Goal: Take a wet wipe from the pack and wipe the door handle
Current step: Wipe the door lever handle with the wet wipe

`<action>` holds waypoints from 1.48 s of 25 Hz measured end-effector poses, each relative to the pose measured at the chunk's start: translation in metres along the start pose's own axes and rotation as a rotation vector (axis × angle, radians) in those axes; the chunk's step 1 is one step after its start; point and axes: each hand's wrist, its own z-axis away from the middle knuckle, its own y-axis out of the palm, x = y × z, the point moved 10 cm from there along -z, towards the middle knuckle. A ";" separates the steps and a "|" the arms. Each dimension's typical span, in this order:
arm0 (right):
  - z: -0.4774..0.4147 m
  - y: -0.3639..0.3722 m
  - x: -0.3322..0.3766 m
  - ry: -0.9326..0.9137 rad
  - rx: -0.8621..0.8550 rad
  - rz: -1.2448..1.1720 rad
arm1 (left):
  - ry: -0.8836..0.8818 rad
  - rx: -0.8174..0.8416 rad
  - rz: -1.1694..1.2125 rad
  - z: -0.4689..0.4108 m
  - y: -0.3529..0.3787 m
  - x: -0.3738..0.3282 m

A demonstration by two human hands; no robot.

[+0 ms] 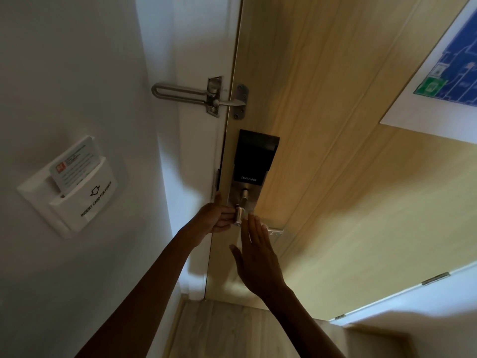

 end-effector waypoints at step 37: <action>-0.023 -0.014 -0.035 -0.070 -0.072 0.086 | -0.022 -0.019 0.072 -0.001 -0.004 0.005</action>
